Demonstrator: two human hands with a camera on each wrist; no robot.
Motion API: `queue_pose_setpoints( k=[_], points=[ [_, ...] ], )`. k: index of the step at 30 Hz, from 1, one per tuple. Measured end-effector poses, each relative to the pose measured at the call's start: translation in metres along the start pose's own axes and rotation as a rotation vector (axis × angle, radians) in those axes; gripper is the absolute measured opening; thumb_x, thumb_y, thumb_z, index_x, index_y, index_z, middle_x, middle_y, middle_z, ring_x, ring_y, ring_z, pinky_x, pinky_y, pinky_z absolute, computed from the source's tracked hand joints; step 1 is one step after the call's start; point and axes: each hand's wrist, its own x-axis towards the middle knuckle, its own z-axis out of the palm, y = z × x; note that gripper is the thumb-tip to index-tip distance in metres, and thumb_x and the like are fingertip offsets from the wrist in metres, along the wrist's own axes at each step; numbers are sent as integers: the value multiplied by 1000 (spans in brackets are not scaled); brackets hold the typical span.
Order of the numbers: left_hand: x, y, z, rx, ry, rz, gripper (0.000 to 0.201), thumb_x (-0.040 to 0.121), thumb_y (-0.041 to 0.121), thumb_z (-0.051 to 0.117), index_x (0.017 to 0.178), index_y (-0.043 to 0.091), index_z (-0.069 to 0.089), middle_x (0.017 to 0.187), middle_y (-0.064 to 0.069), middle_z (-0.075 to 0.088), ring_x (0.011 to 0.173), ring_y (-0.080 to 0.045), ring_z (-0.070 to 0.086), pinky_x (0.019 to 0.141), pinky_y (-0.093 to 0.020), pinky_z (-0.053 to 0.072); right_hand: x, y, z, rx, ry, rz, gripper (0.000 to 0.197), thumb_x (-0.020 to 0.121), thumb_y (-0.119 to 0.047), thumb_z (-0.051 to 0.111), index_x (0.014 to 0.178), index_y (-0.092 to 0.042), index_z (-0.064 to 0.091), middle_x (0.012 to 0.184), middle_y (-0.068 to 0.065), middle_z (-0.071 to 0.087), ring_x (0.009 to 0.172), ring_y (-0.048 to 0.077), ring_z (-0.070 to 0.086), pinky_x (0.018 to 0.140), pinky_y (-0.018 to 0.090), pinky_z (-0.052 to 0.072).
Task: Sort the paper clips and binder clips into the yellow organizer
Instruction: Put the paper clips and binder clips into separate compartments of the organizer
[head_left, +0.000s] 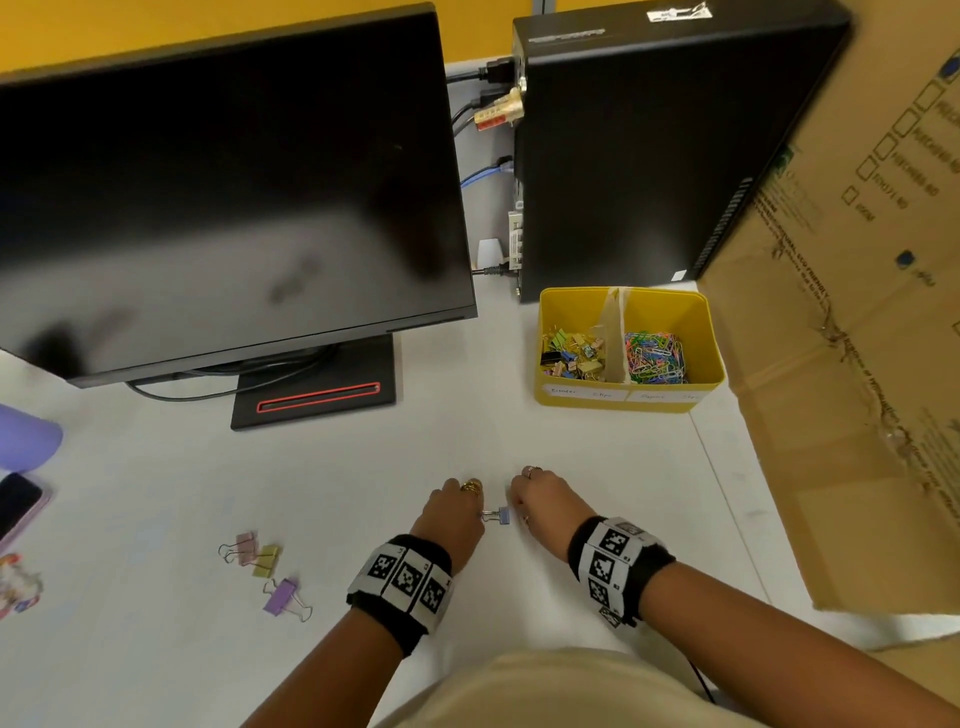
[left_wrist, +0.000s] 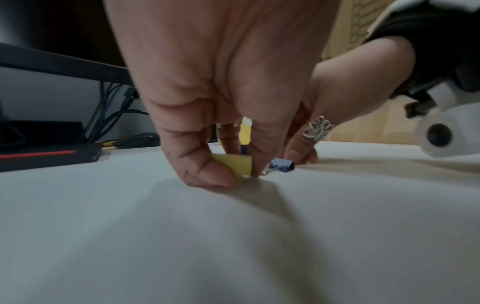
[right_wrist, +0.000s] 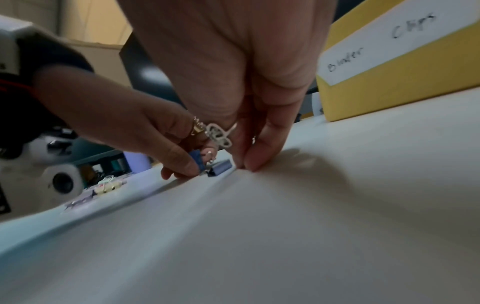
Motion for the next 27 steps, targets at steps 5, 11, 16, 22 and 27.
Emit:
queue_pose_setpoints(
  k=[5, 11, 16, 22, 27],
  points=[
    [2, -26, -10, -633, 63, -29, 27, 87, 3, 57, 70, 21, 47, 75, 2, 52, 68, -14, 54, 60, -3, 41, -2, 13, -12, 129, 49, -74, 33, 86, 5, 48, 116, -4, 59, 88, 7, 51, 86, 14, 45, 70, 4, 31],
    [-7, -46, -19, -1321, -78, -270, 19, 87, 0, 58, 73, 11, 51, 78, -8, 62, 68, -17, 65, 64, -20, 57, 3, -5, -12, -20, -22, -160, 28, 86, 7, 41, 68, -12, 51, 87, 5, 46, 75, 12, 45, 67, 9, 36],
    [-5, -43, -20, -1142, -58, -275, 9, 84, 0, 63, 84, 2, 55, 77, -13, 65, 54, -5, 67, 54, -15, 55, 6, -19, 8, -51, -164, -152, 17, 84, 0, 44, 72, -11, 45, 80, 14, 47, 70, 22, 45, 65, 30, 32],
    [11, 5, -57, -805, 115, -95, 19, 75, 5, 73, 65, 17, 61, 72, 2, 63, 66, -11, 61, 74, -29, 56, -3, -5, -18, -92, -151, -67, 22, 82, 4, 50, 103, 0, 58, 105, 20, 56, 95, 30, 56, 76, 23, 40],
    [49, 87, -107, -700, 263, 127, 4, 81, 14, 68, 78, 12, 67, 92, -8, 69, 85, -21, 64, 80, -26, 49, -13, 5, -96, 108, 375, -82, 14, 78, 3, 63, 91, -1, 68, 95, 19, 68, 76, 17, 55, 69, 18, 37]
  ],
)
